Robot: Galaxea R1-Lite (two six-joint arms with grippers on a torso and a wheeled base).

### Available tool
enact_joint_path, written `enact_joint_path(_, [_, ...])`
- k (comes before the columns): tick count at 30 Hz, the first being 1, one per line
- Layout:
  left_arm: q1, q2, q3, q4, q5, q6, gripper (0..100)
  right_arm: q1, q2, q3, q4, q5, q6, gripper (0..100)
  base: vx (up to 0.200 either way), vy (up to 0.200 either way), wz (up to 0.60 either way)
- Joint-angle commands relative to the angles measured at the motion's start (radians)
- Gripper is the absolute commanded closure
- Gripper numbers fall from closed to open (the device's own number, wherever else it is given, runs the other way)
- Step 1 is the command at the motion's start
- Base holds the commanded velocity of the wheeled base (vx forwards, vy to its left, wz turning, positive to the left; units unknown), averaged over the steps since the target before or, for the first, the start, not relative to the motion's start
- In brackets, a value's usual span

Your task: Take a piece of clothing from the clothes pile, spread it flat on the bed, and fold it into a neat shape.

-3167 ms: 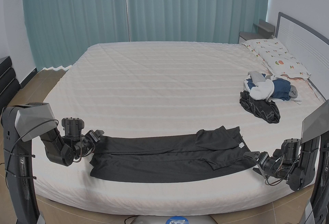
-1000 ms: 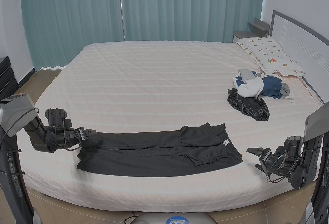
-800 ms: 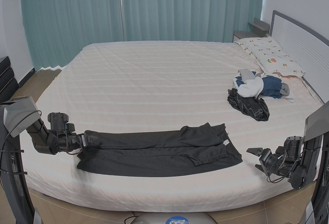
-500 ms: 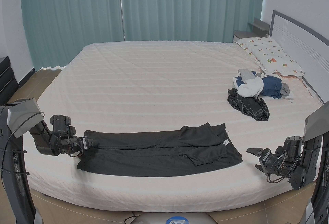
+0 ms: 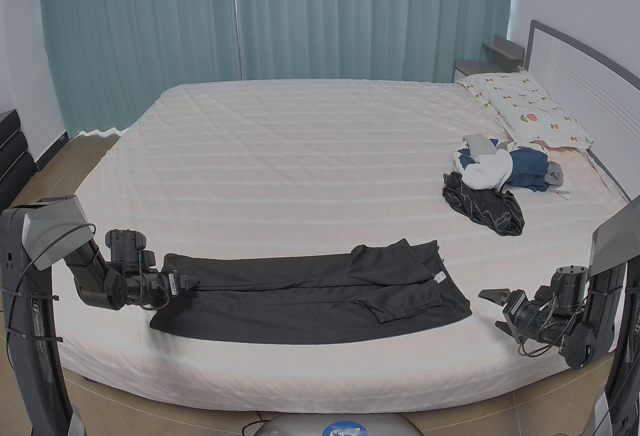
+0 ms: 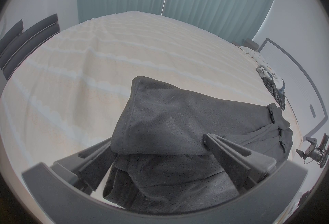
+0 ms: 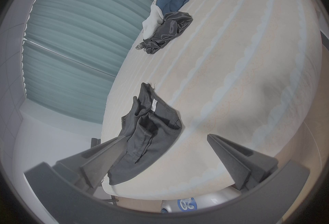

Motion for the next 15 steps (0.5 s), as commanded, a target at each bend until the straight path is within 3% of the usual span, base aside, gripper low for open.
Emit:
enact_joint_path(1, [-0.002, 0.004, 0.005, -0.004, 0.001, 0.001, 0, 0.004, 0.007, -0.002, -0.013, -0.001, 0.000, 0, 0.000, 0.000, 0.00])
enact_joint_path(2, [-0.002, 0.004, 0.005, -0.004, 0.001, 0.001, 0, 0.004, 0.007, 0.000, -0.012, -0.001, 0.000, 0, 0.000, 0.000, 0.00])
enact_joint_path(3, [-0.002, 0.004, 0.006, -0.004, 0.001, 0.001, 100, 0.004, 0.007, -0.002, -0.012, -0.001, 0.000, 0, 0.000, 0.000, 0.00])
enact_joint_path(15, [-0.001, 0.001, 0.029, -0.058, 0.013, 0.001, 100, 0.004, 0.007, 0.000, -0.012, -0.001, 0.000, 0, 0.000, 0.000, 0.00])
